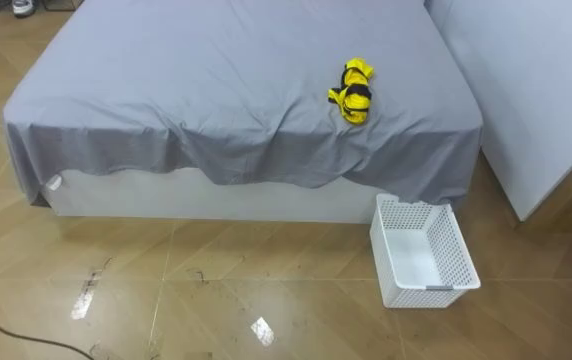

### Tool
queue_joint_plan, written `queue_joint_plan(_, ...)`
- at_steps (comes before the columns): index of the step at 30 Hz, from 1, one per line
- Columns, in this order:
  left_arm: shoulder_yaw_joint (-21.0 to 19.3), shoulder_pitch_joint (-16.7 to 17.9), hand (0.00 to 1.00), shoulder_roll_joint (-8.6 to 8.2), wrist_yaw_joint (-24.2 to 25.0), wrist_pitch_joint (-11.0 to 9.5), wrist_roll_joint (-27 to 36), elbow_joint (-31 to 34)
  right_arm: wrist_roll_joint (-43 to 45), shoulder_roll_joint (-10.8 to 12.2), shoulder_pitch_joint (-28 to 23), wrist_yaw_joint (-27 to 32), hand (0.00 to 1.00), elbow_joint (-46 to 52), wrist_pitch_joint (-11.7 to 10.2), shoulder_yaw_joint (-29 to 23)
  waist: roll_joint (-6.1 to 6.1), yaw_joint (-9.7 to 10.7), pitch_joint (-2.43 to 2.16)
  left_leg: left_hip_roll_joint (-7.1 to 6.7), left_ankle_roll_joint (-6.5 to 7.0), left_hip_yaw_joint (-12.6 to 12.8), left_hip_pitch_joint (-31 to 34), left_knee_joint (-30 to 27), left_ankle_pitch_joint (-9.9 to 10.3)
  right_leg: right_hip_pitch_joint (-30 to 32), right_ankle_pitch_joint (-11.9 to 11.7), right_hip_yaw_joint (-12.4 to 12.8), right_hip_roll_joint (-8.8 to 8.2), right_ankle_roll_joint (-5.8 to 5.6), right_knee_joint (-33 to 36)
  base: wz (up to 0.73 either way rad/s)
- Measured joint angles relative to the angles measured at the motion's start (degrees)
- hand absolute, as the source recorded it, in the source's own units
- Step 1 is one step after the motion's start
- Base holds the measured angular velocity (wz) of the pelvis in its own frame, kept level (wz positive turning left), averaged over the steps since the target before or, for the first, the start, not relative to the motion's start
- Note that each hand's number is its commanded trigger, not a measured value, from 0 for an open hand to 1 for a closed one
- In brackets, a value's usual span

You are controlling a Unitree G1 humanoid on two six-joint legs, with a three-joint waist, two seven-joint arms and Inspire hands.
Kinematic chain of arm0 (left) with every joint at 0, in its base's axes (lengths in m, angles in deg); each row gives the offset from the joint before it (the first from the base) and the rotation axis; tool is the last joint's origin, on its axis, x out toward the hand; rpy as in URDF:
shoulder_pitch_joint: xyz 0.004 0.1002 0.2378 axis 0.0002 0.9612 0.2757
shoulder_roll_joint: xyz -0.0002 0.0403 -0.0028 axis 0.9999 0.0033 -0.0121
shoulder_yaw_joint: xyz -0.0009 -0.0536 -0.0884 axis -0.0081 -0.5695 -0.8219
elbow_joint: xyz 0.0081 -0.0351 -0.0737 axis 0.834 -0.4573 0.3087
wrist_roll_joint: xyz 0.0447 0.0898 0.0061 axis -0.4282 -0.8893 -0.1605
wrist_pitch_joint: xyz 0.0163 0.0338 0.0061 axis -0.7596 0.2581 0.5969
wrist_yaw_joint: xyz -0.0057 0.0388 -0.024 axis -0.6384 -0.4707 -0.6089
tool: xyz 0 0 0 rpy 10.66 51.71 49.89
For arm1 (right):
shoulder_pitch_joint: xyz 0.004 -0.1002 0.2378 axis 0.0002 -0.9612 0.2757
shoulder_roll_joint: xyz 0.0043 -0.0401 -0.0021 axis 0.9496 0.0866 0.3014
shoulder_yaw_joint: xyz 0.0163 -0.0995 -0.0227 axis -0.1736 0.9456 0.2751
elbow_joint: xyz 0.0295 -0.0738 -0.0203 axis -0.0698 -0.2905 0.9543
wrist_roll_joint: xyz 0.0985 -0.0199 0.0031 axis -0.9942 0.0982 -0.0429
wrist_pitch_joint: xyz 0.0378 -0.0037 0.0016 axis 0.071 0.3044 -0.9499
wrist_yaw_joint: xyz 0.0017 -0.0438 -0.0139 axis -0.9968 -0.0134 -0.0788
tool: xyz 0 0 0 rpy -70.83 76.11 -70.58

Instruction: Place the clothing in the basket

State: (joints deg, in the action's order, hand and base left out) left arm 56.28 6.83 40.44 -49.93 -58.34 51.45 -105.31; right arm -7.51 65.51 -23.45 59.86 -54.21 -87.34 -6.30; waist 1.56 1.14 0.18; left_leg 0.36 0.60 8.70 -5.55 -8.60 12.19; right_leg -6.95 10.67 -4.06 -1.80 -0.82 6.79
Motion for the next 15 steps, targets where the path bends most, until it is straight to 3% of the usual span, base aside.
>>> queue_joint_plan(10, -0.1, 0.0, 0.00, -0.03, 0.2, 0.0, 0.0, 0.0, -2.9, 0.0, 0.0, -1.0, 0.00, -0.7, 0.0, 0.1, -0.63, 0.0, 0.20, 0.00, 0.02, -0.1, 0.0, 0.0, 0.0, 0.0, 0.0, -0.4, -0.03, 0.00, 0.1, 0.00)
queue_joint_plan(12, -0.1, -0.2, 0.00, -0.05, 0.4, 0.0, 0.1, -0.6, -3.6, 0.0, -0.1, -1.8, 0.00, -1.2, 0.1, -0.3, -0.51, 0.2, 0.04, 0.00, 0.02, -0.5, 0.1, 0.0, 0.0, 0.0, 0.0, -0.8, -0.04, 0.00, 0.1, 0.02)
queue_joint_plan(15, -0.2, 0.7, 0.00, -0.20, 1.3, 0.0, 4.6, -1.0, -5.7, 0.0, -0.6, -3.3, 0.00, -1.4, 0.1, -1.3, -0.91, 0.1, 0.04, 0.15, 0.00, -0.2, 0.0, 0.3, 0.0, 0.0, 0.0, -0.7, 0.05, 0.00, 0.3, -0.02)
